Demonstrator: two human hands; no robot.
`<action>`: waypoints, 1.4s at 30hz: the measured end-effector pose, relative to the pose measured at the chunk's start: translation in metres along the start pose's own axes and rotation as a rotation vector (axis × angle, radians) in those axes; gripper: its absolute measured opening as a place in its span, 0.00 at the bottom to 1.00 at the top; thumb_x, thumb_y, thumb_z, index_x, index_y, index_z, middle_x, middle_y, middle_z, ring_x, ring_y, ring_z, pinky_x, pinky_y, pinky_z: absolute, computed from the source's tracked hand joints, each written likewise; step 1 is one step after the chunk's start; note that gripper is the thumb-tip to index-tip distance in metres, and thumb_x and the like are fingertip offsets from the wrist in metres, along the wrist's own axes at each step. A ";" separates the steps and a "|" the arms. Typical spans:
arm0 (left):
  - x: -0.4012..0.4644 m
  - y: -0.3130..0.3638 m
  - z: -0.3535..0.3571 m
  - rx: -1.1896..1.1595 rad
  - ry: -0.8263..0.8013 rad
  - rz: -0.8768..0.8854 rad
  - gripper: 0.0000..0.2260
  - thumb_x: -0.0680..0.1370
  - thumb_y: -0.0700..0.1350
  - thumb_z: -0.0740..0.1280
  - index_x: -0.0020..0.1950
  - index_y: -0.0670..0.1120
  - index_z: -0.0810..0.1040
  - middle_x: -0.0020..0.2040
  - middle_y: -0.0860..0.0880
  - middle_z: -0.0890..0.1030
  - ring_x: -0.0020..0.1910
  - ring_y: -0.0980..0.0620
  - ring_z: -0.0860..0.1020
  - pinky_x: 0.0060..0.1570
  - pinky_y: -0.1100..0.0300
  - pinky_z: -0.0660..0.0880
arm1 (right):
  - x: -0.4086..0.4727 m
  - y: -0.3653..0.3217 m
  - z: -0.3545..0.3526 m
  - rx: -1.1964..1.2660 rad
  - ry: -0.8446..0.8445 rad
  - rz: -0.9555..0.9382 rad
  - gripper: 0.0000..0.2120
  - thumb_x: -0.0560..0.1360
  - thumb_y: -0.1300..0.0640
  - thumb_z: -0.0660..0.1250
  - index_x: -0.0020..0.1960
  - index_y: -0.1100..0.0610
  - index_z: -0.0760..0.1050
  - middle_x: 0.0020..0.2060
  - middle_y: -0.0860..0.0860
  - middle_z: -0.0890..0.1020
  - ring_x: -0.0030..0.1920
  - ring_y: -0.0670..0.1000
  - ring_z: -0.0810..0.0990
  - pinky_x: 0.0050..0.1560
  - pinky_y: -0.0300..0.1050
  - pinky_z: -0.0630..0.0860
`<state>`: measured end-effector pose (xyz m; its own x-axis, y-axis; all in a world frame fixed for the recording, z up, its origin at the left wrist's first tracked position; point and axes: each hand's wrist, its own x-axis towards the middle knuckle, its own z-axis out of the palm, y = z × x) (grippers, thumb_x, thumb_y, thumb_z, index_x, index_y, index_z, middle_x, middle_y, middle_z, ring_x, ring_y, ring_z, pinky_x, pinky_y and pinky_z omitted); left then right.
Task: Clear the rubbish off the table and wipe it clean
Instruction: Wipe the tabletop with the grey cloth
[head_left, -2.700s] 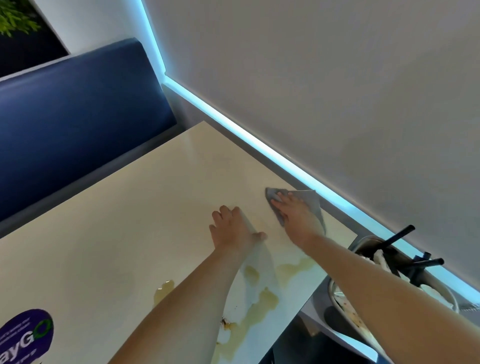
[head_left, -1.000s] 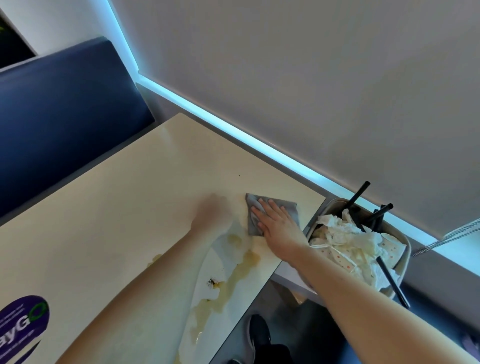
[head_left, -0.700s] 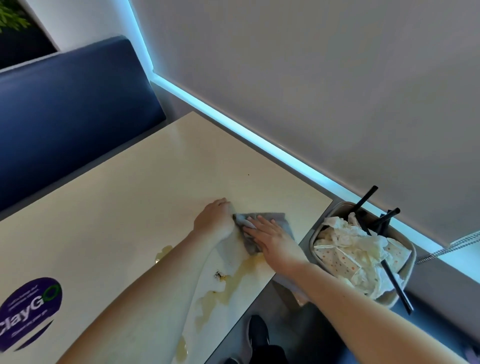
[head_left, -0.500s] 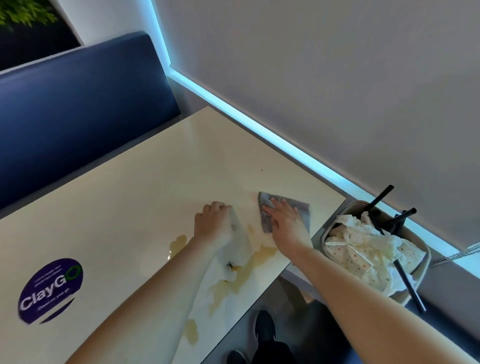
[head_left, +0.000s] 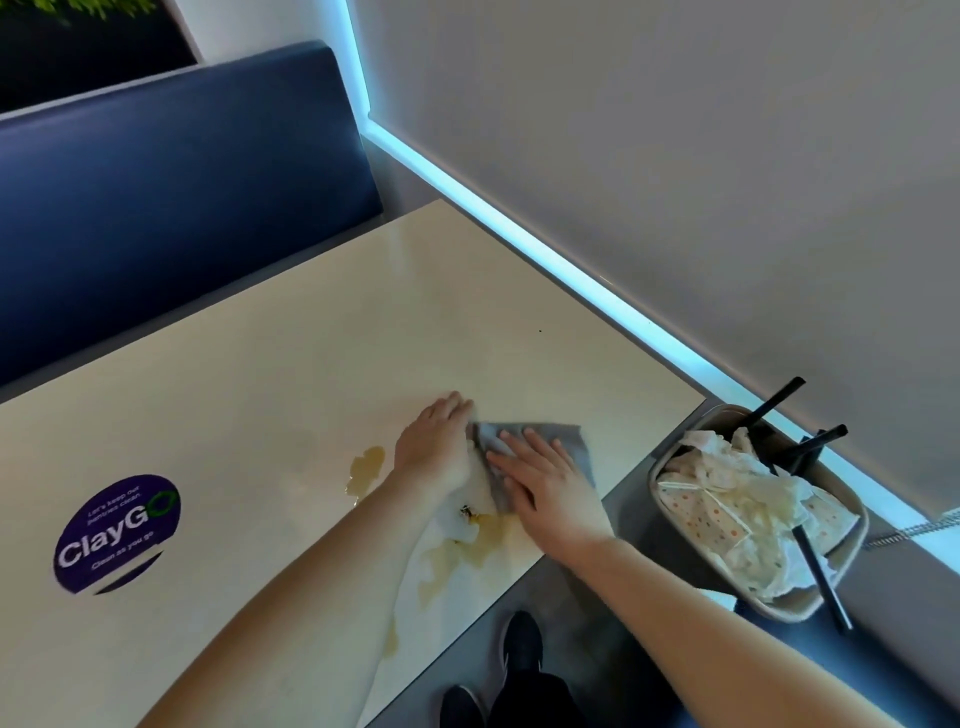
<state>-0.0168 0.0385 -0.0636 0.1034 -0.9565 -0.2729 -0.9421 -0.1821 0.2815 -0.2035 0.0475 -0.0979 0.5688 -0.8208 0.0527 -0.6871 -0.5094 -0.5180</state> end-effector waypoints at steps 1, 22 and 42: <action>0.000 -0.001 0.000 0.019 -0.010 0.011 0.25 0.83 0.43 0.56 0.80 0.49 0.53 0.80 0.52 0.49 0.78 0.52 0.50 0.75 0.56 0.52 | -0.010 0.005 -0.002 -0.005 -0.011 -0.040 0.20 0.82 0.50 0.53 0.72 0.44 0.69 0.75 0.42 0.63 0.77 0.47 0.55 0.76 0.45 0.44; -0.076 -0.029 0.017 -0.163 0.332 -0.060 0.16 0.79 0.43 0.64 0.65 0.56 0.75 0.62 0.56 0.74 0.64 0.50 0.68 0.61 0.56 0.65 | -0.043 -0.040 0.029 -0.062 0.130 0.050 0.19 0.77 0.54 0.57 0.64 0.49 0.79 0.63 0.48 0.78 0.61 0.55 0.71 0.60 0.54 0.74; -0.088 -0.035 0.018 -0.023 0.305 -0.418 0.35 0.68 0.64 0.72 0.71 0.58 0.64 0.71 0.52 0.60 0.69 0.49 0.58 0.62 0.53 0.58 | -0.054 -0.038 0.028 -0.117 0.223 0.069 0.16 0.77 0.50 0.58 0.58 0.44 0.82 0.61 0.41 0.78 0.60 0.51 0.71 0.57 0.47 0.66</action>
<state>0.0014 0.1329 -0.0664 0.5613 -0.8231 -0.0866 -0.7934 -0.5649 0.2267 -0.1954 0.1184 -0.1049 0.4142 -0.8846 0.2141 -0.7759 -0.4662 -0.4250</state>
